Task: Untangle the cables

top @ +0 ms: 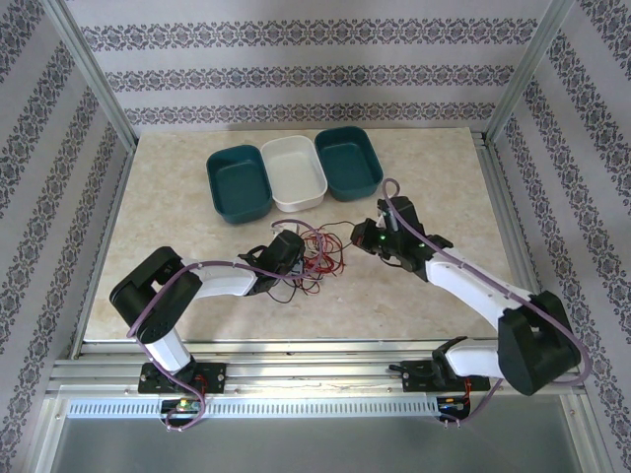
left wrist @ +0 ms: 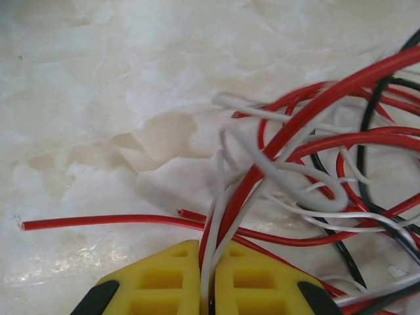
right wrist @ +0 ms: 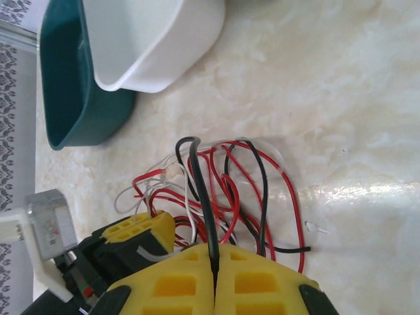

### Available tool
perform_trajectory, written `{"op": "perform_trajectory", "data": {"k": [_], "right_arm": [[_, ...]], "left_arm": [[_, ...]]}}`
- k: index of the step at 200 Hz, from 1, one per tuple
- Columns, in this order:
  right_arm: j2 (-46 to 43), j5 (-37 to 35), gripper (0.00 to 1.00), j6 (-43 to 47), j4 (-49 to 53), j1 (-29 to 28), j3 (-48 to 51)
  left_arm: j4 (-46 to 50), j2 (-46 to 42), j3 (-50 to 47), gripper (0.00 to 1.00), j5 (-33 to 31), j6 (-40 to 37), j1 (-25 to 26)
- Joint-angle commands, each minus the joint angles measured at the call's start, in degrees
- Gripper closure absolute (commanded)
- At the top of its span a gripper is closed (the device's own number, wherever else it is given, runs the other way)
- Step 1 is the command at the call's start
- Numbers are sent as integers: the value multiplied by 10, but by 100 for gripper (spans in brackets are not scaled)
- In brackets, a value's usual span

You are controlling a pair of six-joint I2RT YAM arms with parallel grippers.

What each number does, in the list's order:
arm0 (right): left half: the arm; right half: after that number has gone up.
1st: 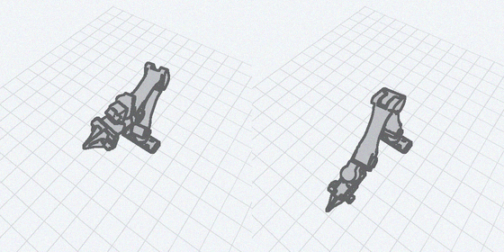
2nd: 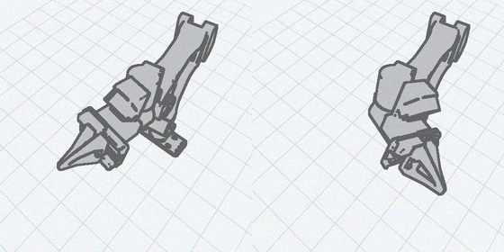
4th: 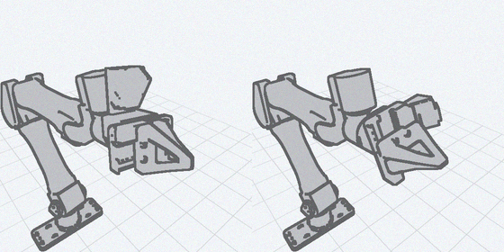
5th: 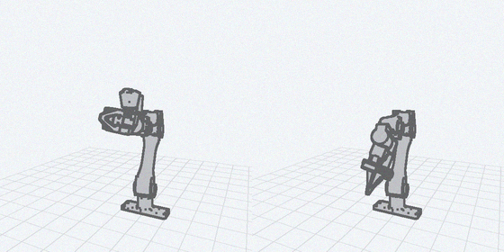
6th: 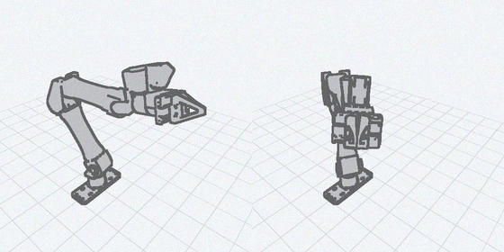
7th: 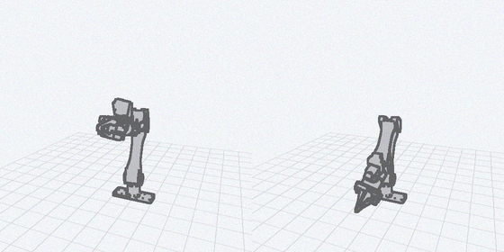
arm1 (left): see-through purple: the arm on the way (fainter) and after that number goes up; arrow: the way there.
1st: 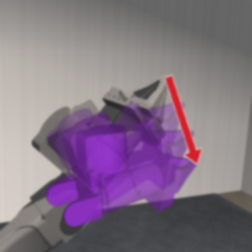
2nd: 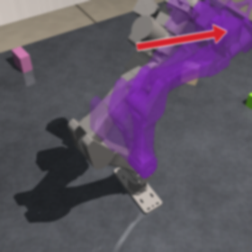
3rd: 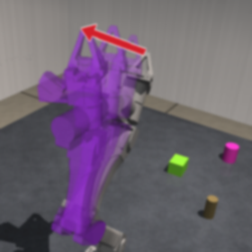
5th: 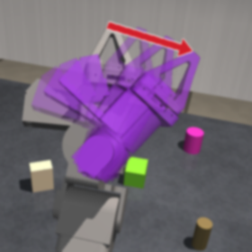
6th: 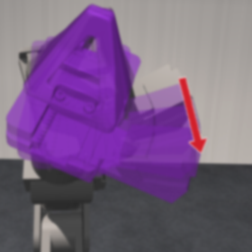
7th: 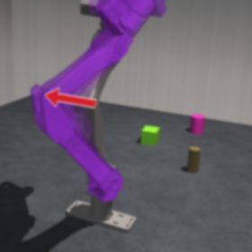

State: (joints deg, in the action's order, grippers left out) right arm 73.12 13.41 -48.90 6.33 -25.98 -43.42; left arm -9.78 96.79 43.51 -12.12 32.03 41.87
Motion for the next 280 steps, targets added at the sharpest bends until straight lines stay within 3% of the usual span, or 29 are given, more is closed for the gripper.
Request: {"op": "perform_trajectory", "data": {"k": [1, 78, 148, 213, 280], "right_arm": [[-35, -50, 100, 45, 52, 5, -16], [-132, -131, 100, 123, 124, 10, -76], [-144, -190, 100, 202, 149, 12, -153], [-53, -215, 100, 274, 128, 51, -250], [138, -228, 100, 349, 65, 87, -412]], "left_arm": [[17, 5, -2, 95, -13, 10, -6], [14, 12, 1, 97, -6, 7, -6], [8, 12, -1, 97, 2, 3, -6], [-11, 8, -3, 96, 22, -3, -6], [-29, 9, -6, 96, 47, -6, -6]]}}
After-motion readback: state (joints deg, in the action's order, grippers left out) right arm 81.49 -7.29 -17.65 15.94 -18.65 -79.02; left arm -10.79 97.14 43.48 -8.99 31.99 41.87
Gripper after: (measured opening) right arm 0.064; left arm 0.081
